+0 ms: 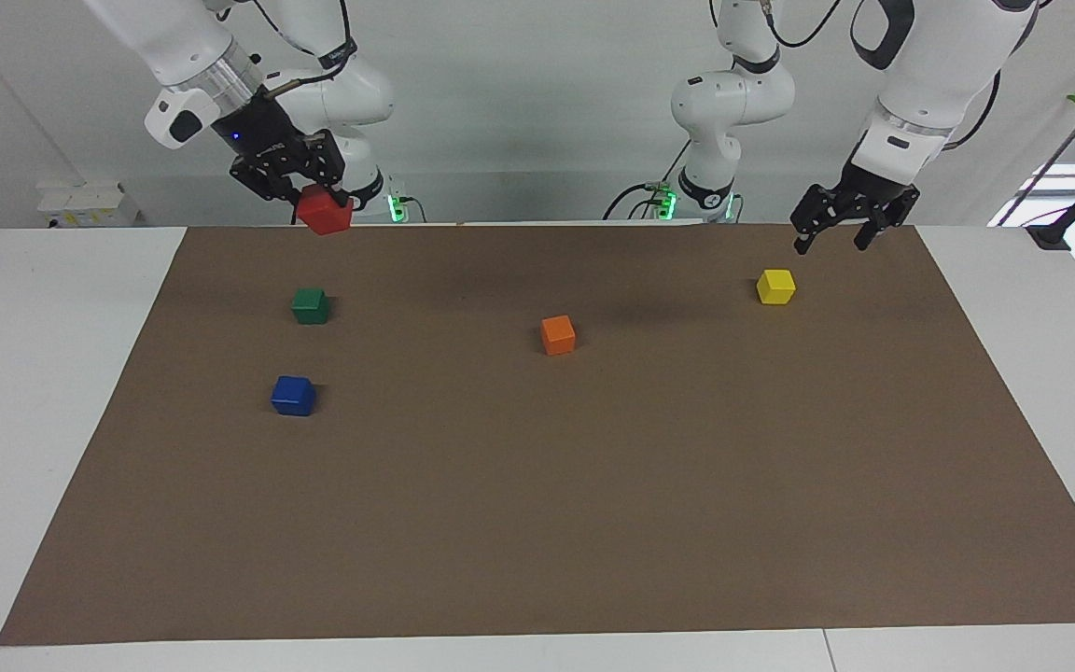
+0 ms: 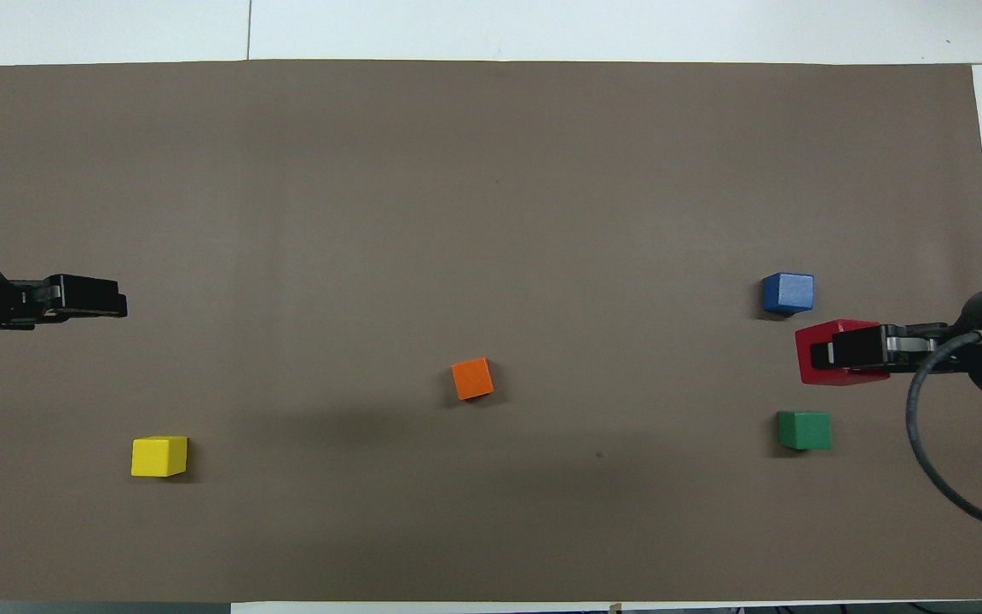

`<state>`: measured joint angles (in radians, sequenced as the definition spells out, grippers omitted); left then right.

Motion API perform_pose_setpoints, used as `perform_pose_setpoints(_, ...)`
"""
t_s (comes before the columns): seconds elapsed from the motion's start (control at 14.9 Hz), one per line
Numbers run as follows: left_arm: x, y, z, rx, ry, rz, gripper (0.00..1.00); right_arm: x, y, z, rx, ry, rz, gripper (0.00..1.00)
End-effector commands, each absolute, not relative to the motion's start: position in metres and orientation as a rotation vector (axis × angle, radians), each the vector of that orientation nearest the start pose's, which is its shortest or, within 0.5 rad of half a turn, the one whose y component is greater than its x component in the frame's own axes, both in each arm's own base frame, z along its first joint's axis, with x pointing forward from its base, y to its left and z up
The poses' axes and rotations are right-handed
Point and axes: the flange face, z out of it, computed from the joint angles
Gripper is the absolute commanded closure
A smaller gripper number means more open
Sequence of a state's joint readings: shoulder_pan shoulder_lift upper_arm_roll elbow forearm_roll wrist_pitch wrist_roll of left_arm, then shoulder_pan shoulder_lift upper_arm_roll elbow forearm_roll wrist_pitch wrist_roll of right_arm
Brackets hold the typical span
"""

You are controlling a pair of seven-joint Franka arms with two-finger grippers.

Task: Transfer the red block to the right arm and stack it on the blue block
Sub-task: 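Carry the red cube with the right gripper over the blue cube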

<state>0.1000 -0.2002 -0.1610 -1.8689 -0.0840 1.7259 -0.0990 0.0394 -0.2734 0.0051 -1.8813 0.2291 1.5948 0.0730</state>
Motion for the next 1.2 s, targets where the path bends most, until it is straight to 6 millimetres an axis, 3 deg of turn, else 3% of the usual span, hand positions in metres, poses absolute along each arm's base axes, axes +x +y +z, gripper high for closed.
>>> perform_pose_setpoints(0.0, 0.513, -0.036, 0.606, -3.154, -0.105, -0.041, 0.00, 0.466, 0.043, 0.624, -3.047, 0.019, 0.046, 1.00)
perform_pose_setpoints(0.2, 0.537, -0.037, 0.609, -3.104, -0.068, 0.025, 0.00, 0.467, 0.031, 0.614, -3.165, -0.010, 0.051, 1.00)
perform_pose_setpoints(0.47, 0.540, -0.040, 0.611, -3.108, -0.061, -0.011, 0.00, 0.472, 0.022, 0.597, -3.248, -0.021, 0.014, 1.00)
perform_pose_setpoints(0.87, 0.533, -0.043, 0.607, -3.104, -0.054, 0.013, 0.00, 0.478, -0.001, 0.542, -3.243, -0.014, -0.006, 1.00)
perform_pose_setpoints(1.14, 0.533, -0.057, 0.607, -3.112, -0.013, 0.010, 0.00, 0.481, -0.009, 0.510, -3.238, -0.054, -0.079, 1.00)
